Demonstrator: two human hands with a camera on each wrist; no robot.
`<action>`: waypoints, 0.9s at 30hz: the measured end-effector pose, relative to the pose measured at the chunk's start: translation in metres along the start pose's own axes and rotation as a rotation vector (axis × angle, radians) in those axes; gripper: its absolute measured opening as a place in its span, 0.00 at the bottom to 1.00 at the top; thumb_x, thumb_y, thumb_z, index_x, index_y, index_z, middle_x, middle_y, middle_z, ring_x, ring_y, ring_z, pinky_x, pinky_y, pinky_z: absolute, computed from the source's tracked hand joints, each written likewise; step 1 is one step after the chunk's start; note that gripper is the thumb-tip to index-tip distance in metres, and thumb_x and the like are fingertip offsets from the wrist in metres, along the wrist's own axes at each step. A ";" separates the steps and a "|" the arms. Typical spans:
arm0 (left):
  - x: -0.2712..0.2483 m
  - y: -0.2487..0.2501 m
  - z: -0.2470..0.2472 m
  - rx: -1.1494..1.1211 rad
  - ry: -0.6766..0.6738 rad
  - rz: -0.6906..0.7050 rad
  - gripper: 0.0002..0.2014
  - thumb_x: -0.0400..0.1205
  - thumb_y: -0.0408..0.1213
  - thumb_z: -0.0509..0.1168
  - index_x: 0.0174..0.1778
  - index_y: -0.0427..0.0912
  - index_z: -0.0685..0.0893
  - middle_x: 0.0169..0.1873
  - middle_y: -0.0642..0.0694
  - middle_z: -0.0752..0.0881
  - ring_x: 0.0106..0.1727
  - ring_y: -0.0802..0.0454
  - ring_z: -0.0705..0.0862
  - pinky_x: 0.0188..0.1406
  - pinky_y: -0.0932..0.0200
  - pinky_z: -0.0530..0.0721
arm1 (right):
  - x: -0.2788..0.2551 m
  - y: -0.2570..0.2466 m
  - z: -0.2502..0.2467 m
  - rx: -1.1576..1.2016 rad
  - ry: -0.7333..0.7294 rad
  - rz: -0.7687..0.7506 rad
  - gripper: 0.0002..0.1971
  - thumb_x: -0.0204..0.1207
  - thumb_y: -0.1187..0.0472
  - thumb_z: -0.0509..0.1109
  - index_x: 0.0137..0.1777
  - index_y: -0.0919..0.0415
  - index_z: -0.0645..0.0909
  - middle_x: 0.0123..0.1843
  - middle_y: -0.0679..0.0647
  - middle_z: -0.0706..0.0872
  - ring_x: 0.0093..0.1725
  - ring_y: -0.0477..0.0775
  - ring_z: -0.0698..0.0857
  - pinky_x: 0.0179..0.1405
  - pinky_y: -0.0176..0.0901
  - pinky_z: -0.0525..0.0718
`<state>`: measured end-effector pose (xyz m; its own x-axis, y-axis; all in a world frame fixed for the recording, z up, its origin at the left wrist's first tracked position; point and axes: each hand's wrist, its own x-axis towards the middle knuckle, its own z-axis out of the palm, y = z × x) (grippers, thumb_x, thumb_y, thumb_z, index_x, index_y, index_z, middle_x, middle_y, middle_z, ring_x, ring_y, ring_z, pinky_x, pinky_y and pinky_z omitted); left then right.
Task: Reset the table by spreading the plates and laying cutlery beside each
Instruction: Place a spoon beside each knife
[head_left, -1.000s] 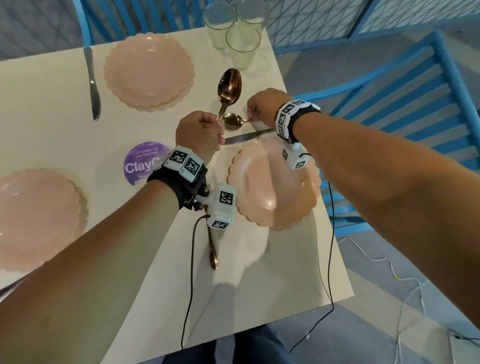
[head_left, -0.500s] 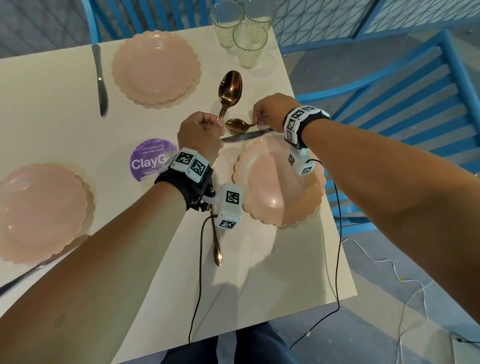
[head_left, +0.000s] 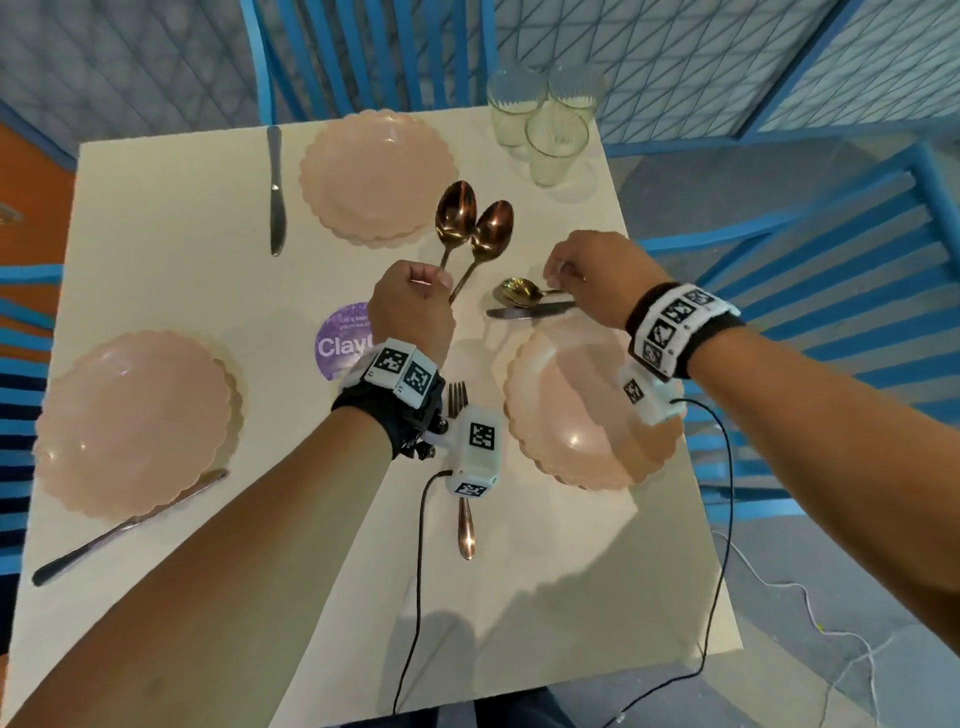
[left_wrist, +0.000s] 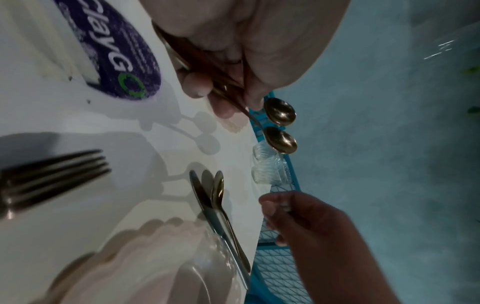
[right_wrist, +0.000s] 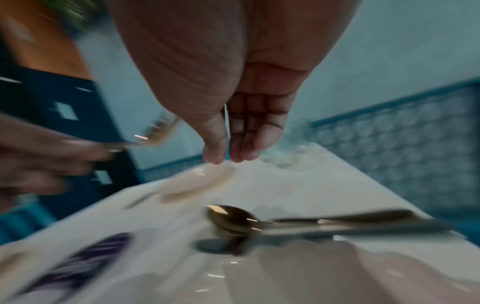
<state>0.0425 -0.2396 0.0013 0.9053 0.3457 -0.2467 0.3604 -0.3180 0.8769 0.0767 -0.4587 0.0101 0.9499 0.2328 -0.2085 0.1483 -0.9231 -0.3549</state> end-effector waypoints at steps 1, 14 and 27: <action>0.000 0.001 -0.007 0.014 0.016 0.022 0.05 0.83 0.37 0.67 0.41 0.50 0.84 0.36 0.51 0.90 0.36 0.45 0.91 0.28 0.59 0.81 | -0.008 -0.015 -0.002 0.013 0.032 -0.070 0.09 0.83 0.62 0.66 0.55 0.57 0.89 0.55 0.55 0.86 0.55 0.58 0.85 0.54 0.50 0.82; 0.014 -0.018 -0.127 0.305 0.042 0.275 0.03 0.86 0.37 0.62 0.46 0.49 0.78 0.28 0.52 0.83 0.32 0.48 0.84 0.28 0.56 0.78 | 0.028 -0.209 0.012 -0.203 -0.270 -0.423 0.09 0.79 0.62 0.68 0.48 0.52 0.90 0.41 0.50 0.90 0.41 0.56 0.86 0.40 0.48 0.84; 0.131 -0.040 -0.229 -0.042 0.410 0.089 0.02 0.84 0.31 0.67 0.46 0.40 0.83 0.35 0.54 0.83 0.38 0.52 0.80 0.32 0.76 0.72 | 0.188 -0.286 0.066 0.392 -0.201 0.095 0.10 0.79 0.65 0.66 0.47 0.64 0.91 0.45 0.58 0.92 0.47 0.59 0.90 0.55 0.52 0.90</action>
<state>0.0951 0.0206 0.0282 0.7652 0.6438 0.0079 0.2675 -0.3290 0.9056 0.1953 -0.1312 0.0124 0.8764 0.2432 -0.4156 -0.0891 -0.7663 -0.6363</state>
